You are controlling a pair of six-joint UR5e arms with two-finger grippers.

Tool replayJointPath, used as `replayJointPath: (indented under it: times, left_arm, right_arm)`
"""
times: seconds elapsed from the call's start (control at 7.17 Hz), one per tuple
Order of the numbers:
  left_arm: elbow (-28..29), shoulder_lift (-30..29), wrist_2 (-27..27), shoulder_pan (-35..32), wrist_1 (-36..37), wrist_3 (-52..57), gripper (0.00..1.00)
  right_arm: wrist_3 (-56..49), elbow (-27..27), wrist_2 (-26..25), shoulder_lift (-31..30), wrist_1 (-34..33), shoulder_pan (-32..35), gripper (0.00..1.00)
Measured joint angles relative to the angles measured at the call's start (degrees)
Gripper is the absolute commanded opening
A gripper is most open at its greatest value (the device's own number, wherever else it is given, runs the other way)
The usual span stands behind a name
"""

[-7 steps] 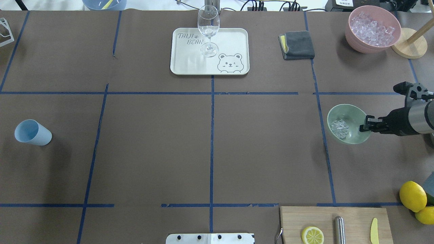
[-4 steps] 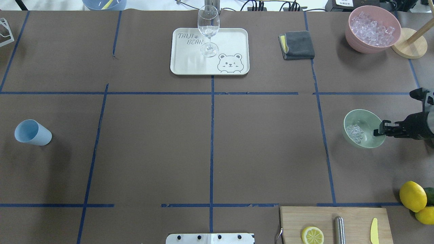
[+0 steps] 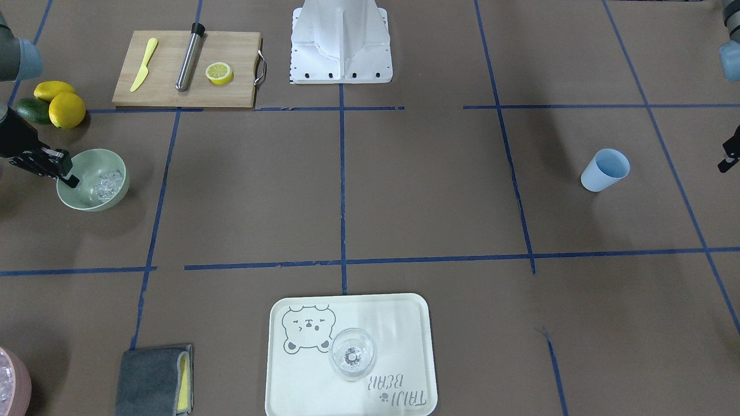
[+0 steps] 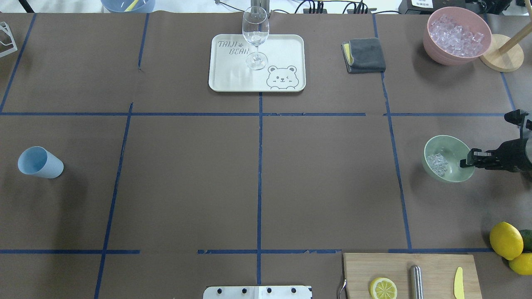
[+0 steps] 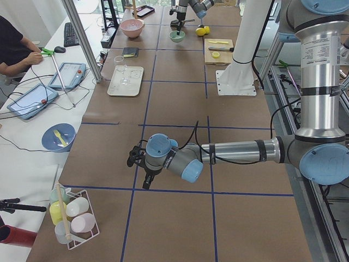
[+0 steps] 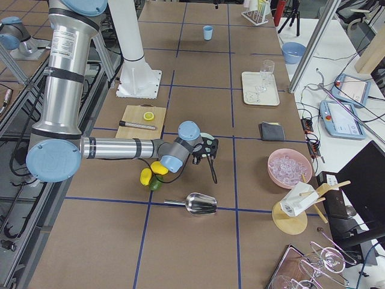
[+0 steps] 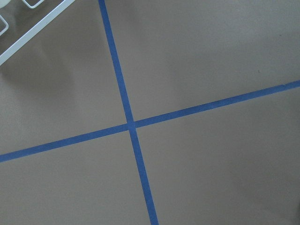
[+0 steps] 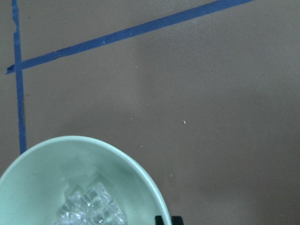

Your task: Pour ice into bowl

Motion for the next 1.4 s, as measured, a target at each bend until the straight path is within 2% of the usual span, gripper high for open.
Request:
replayJointPath:
  times: [0.28,0.56,0.7,0.84,0.98,1.4]
  left_arm:
    - [0.0,0.0,0.1,0.0,0.0,0.0,1.0]
    - [0.1,0.0,0.1,0.0,0.0,-0.1,1.0]
    - [0.1,0.0,0.1,0.0,0.0,-0.1,1.0]
    - [0.0,0.0,0.1,0.0,0.0,0.0,1.0]
    - [0.0,0.0,0.1,0.0,0.0,0.0,1.0]
    - [-0.1,0.0,0.1,-0.1,0.0,0.0,1.0]
  right_arm:
    - [-0.1,-0.5,0.0,0.3,0.0,-0.1,0.08]
    - [-0.1,-0.8,0.1,0.3,0.0,-0.2,0.53]
    - [-0.1,-0.9,0.1,0.4,0.0,-0.2,0.63]
    - [-0.1,-0.9,0.2,0.4,0.0,-0.2,0.9]
    - [-0.2,-0.9,0.2,0.4,0.0,-0.2,1.0]
    - [-1.2,0.0,2.6,0.3,-0.1,1.7,1.0]
